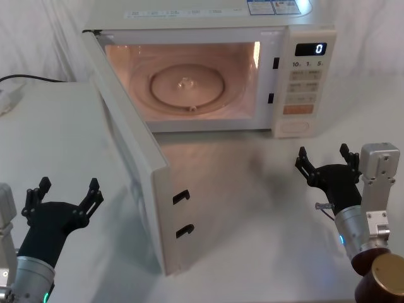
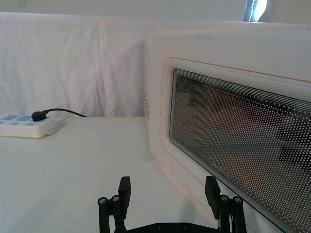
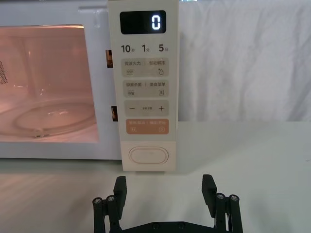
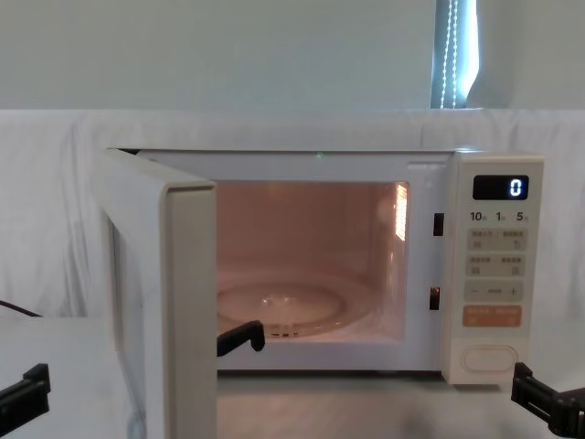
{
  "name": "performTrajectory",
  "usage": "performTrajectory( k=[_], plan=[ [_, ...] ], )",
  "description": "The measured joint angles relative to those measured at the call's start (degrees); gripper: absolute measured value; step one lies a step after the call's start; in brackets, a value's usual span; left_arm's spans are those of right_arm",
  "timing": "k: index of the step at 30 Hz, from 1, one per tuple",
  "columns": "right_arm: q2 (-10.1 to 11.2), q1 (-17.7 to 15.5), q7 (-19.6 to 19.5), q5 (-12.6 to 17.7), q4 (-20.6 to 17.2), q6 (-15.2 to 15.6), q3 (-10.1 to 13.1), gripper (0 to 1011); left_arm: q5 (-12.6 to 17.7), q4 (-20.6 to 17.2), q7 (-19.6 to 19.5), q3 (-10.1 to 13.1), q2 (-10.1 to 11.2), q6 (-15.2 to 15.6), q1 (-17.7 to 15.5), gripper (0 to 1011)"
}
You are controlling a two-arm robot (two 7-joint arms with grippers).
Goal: Press the button to open the microwave door with one hand; close the microwave door with the other hand.
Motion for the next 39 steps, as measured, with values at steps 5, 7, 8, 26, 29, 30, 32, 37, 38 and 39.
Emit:
performTrajectory(
  k=[5,7,8,26,29,30,32,37,38,39],
  plan=[
    [0.00,0.00,0.00,0.00,0.00,0.00,0.00,1002,0.00,0.00,0.00,0.00,0.00,0.00,0.00,1001],
    [0.00,0.00,0.00,0.00,0.00,0.00,0.00,1002,0.00,0.00,0.00,0.00,0.00,0.00,0.00,1001],
    [0.00,0.00,0.00,0.00,0.00,0.00,0.00,1002,0.00,0.00,0.00,0.00,0.00,0.00,0.00,1001],
    [0.00,0.00,0.00,0.00,0.00,0.00,0.00,1002,0.00,0.00,0.00,0.00,0.00,0.00,0.00,711],
    [0.00,0.00,0.00,0.00,0.00,0.00,0.00,1002,0.00,0.00,0.00,0.00,0.00,0.00,0.00,608],
    [0.00,0.00,0.00,0.00,0.00,0.00,0.00,1002,0.00,0.00,0.00,0.00,0.00,0.00,0.00,567],
    [0.00,0.00,0.00,0.00,0.00,0.00,0.00,1002,0.00,0.00,0.00,0.00,0.00,0.00,0.00,530],
    [0.00,0.00,0.00,0.00,0.00,0.00,0.00,1002,0.00,0.00,0.00,0.00,0.00,0.00,0.00,337],
    [0.00,0.00,0.00,0.00,0.00,0.00,0.00,1002,0.00,0.00,0.00,0.00,0.00,0.00,0.00,322],
    [0.00,0.00,0.00,0.00,0.00,0.00,0.00,1002,0.00,0.00,0.00,0.00,0.00,0.00,0.00,262]
  ],
)
